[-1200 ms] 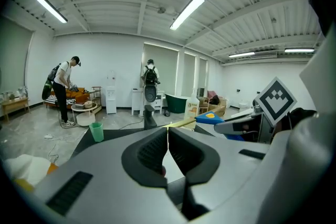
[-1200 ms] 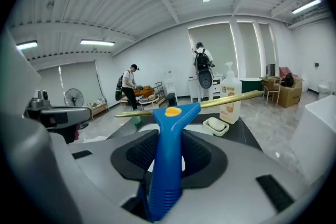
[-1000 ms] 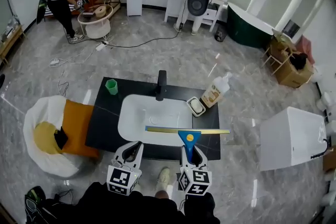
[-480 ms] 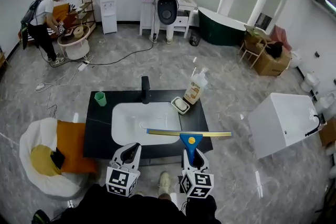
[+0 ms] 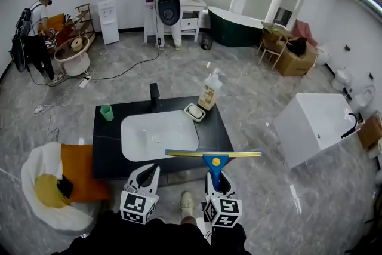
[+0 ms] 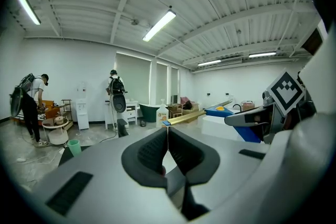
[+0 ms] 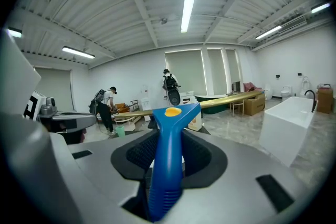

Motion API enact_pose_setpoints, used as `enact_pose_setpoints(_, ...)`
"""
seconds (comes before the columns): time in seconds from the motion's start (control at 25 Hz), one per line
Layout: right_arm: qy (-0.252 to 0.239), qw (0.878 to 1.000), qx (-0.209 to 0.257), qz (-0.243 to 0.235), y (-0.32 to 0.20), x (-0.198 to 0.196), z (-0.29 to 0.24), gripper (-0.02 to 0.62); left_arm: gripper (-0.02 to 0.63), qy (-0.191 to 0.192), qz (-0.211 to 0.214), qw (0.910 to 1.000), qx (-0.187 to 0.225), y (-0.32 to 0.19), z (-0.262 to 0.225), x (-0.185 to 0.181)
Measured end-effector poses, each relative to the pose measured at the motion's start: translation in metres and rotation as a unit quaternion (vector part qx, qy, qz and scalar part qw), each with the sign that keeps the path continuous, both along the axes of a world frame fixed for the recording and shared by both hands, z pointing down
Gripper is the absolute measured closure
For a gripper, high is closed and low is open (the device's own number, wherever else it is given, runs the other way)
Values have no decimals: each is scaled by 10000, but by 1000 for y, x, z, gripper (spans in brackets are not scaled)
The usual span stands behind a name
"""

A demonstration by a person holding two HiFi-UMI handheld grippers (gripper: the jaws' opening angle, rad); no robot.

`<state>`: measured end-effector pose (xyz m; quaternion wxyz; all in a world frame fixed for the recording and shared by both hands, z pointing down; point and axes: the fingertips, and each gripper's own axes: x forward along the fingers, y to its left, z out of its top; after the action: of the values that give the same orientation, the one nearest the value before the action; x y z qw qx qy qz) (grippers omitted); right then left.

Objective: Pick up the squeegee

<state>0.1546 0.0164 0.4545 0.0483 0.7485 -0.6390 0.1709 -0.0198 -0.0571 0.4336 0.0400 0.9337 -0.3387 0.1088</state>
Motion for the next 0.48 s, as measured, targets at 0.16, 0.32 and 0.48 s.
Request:
enact_pose_setpoints(0.16, -15, 10000, 4, 60, 8, 3, -1, 445, 580, -13, 84, 10000, -1, 7, -1, 6)
enact_pose_setpoints(0.32, -8, 10000, 15, 59, 11, 6, -1, 445, 580, -18, 101, 9999, -1, 9, -1, 11)
enact_pose_setpoints(0.48, 5, 10000, -4, 53, 9, 11, -2, 445, 580, -20, 96, 10000, 16, 8, -3, 15)
